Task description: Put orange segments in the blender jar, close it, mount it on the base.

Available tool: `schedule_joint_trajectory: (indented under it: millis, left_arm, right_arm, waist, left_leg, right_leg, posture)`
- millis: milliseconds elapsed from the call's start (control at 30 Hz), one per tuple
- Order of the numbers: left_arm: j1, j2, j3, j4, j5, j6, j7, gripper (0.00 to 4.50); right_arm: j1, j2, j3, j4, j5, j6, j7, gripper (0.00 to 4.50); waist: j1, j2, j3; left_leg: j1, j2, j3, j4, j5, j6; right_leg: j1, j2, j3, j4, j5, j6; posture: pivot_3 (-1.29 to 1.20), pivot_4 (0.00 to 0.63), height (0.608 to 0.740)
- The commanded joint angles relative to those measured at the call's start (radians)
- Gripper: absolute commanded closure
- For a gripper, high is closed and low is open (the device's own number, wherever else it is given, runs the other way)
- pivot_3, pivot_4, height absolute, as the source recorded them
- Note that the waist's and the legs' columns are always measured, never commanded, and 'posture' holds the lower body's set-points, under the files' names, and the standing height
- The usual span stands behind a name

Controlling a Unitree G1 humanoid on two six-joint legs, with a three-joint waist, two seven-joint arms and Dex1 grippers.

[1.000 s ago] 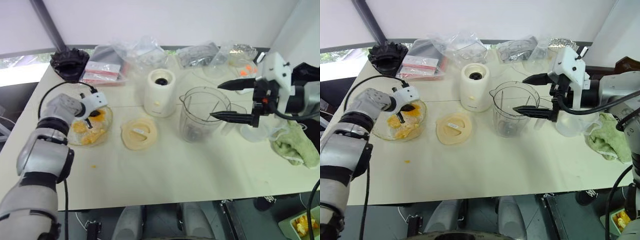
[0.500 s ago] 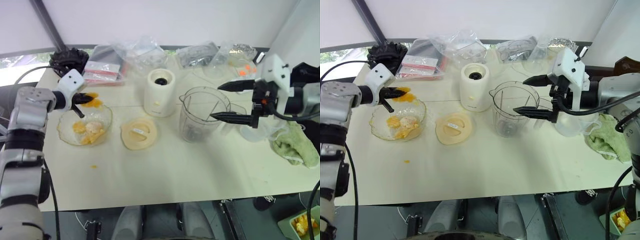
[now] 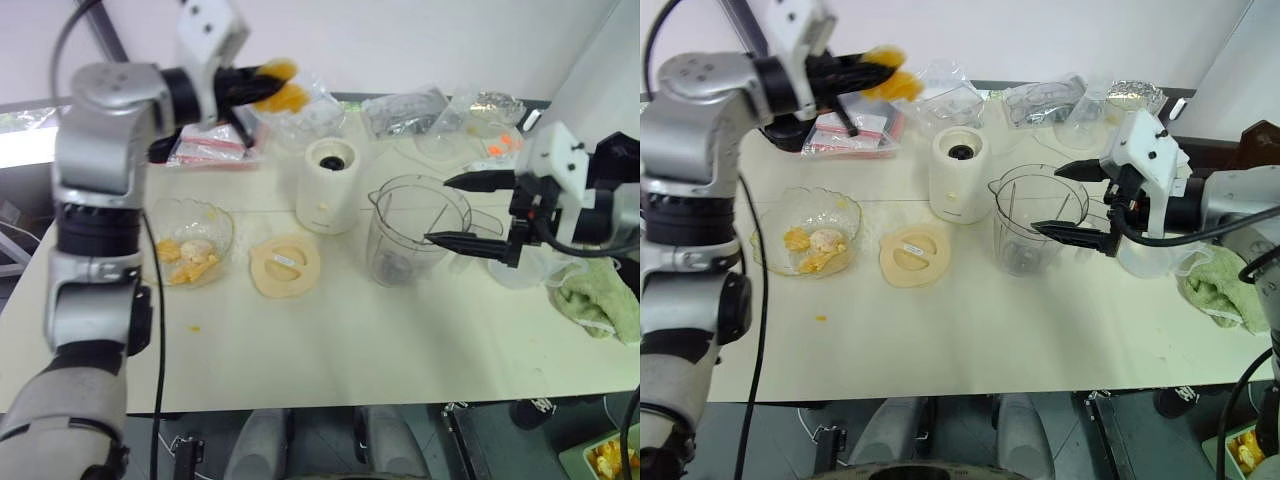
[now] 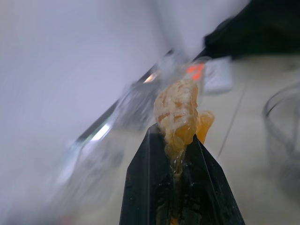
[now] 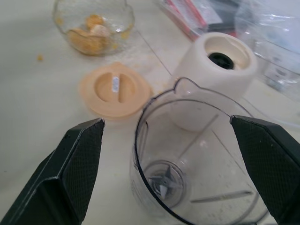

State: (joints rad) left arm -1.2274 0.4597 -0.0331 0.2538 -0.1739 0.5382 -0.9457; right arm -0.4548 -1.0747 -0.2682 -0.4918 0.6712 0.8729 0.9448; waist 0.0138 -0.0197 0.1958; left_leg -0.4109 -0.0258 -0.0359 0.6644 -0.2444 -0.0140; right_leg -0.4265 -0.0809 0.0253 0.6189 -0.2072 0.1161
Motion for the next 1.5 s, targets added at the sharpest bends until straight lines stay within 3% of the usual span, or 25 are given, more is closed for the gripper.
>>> schedule_joint_trajectory:
  millis: [33,233,567,667,900,1167,1300,1500]
  left_arm:
    - [-0.092,-0.117,-0.048,0.122,-0.027,-0.146,-0.056,4.45]
    - [-0.166,-0.287,-0.112,0.414,-0.003,-0.371,-0.173,4.45]
    - [-0.202,-0.375,-0.142,0.728,0.054,-0.632,-0.321,4.45]
    - [-0.203,-0.392,-0.137,0.769,0.061,-0.654,-0.353,3.56]
    - [-0.202,-0.41,-0.114,0.784,0.062,-0.684,-0.353,0.08]
    - [-0.206,-0.365,-0.04,0.734,0.01,-0.606,-0.344,0.02]
    - [-0.158,-0.285,-0.002,0.679,-0.013,-0.554,-0.352,0.02]
    - [0.081,-0.123,-0.006,0.332,-0.029,-0.421,-0.349,0.02]
  right_arm:
    - [0.06,-0.007,-0.135,-0.095,0.033,0.044,-0.057,0.0]
    - [0.213,0.018,-0.34,-0.251,0.096,0.156,-0.154,0.0]
    - [0.394,0.07,-0.619,-0.433,0.229,0.298,-0.27,0.0]
    - [0.424,0.079,-0.658,-0.456,0.268,0.31,-0.3,0.0]
    - [0.462,0.063,-0.688,-0.456,0.335,0.302,-0.351,0.0]
    - [0.528,0.062,-0.715,-0.456,0.365,0.289,-0.37,0.0]
    - [0.559,0.085,-0.724,-0.455,0.372,0.275,-0.408,0.0]
    - [0.697,0.184,-0.736,-0.433,0.279,0.224,-0.446,0.0]
  waist:
    - [0.0,0.0,0.0]
    - [-0.004,0.0,0.0]
    - [0.001,0.0,0.0]
    - [0.001,0.0,0.0]
    - [0.0,0.0,0.0]
    - [-0.001,0.0,0.0]
    - [-0.003,0.0,0.0]
    - [-0.003,0.001,0.0]
  left_leg:
    - [0.0,0.0,0.0,0.0,0.0,0.0]
    - [0.0,-0.001,0.001,-0.001,-0.001,0.002]
    - [-0.001,0.001,0.001,0.0,-0.002,0.003]
    - [-0.001,0.001,0.001,0.0,-0.002,0.003]
    - [-0.001,0.001,0.0,0.0,-0.002,0.003]
    - [-0.001,0.001,0.0,0.0,-0.002,0.003]
    - [-0.001,0.002,0.0,0.0,-0.002,0.003]
    - [0.0,0.002,0.0,-0.001,-0.002,0.003]
  right_leg:
    - [0.0,0.0,0.0,0.0,0.0,0.0]
    - [0.0,0.001,0.001,-0.001,0.0,0.0]
    - [0.0,0.0,0.001,-0.003,-0.002,-0.003]
    - [0.0,0.0,0.001,-0.004,-0.001,-0.002]
    - [0.0,0.0,0.001,-0.004,-0.001,-0.002]
    - [0.0,0.0,0.001,-0.004,0.0,0.0]
    - [0.0,0.001,0.001,-0.004,0.0,0.0]
    - [0.001,0.001,0.001,-0.003,0.0,0.0]
  posture:
    - [0.0,0.15,0.74]
    - [0.0,0.15,0.74]
    - [0.0,0.15,0.74]
    - [0.0,0.15,0.74]
    - [0.0,0.15,0.74]
    - [0.0,0.15,0.74]
    - [0.0,0.15,0.74]
    - [0.0,0.15,0.74]
